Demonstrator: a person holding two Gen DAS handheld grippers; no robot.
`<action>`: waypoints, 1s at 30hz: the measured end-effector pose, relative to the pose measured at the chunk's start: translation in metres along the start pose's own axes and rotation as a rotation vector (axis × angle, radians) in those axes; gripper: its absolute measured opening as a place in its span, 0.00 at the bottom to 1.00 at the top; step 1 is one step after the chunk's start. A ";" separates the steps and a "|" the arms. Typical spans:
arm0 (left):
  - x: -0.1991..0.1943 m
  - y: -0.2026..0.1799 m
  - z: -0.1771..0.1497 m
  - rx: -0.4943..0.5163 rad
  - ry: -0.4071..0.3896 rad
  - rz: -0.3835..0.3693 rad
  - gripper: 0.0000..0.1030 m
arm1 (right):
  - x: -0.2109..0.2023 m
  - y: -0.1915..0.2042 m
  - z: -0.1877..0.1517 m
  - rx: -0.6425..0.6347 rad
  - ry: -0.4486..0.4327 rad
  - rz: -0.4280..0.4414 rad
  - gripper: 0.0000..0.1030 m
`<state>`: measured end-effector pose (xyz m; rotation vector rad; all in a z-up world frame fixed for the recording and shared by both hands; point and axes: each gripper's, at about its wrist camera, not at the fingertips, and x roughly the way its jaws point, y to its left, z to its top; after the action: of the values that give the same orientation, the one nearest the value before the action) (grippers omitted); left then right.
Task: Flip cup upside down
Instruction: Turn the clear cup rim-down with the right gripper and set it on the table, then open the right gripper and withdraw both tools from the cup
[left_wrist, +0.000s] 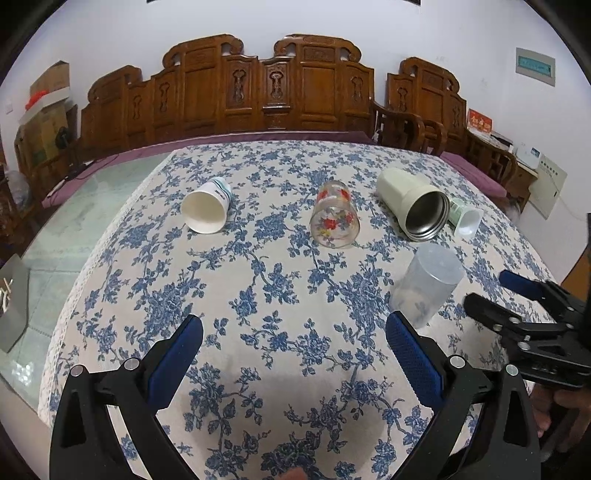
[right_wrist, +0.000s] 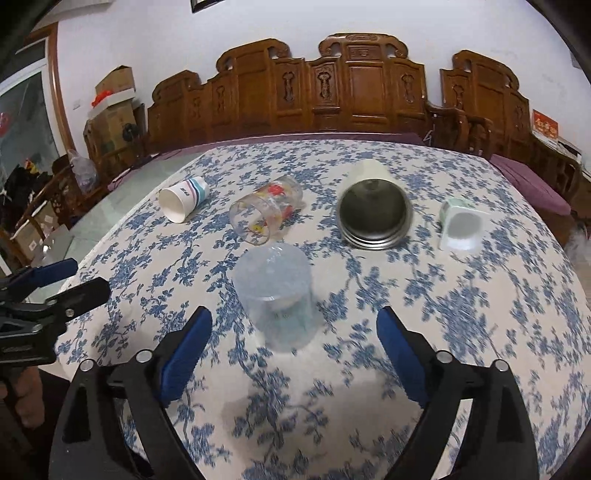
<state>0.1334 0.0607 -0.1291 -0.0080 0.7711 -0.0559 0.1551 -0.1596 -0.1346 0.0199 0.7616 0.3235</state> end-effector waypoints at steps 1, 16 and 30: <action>0.001 -0.002 -0.001 0.002 0.008 0.006 0.92 | -0.003 -0.002 -0.001 0.006 -0.002 -0.003 0.94; -0.014 -0.040 -0.022 0.049 0.051 0.026 0.92 | -0.042 -0.039 -0.024 0.087 -0.015 -0.029 0.97; -0.106 -0.062 -0.015 0.022 -0.104 0.036 0.92 | -0.144 -0.031 -0.013 0.043 -0.208 -0.065 0.97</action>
<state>0.0446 0.0044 -0.0643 0.0233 0.6660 -0.0296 0.0577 -0.2333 -0.0507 0.0680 0.5614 0.2386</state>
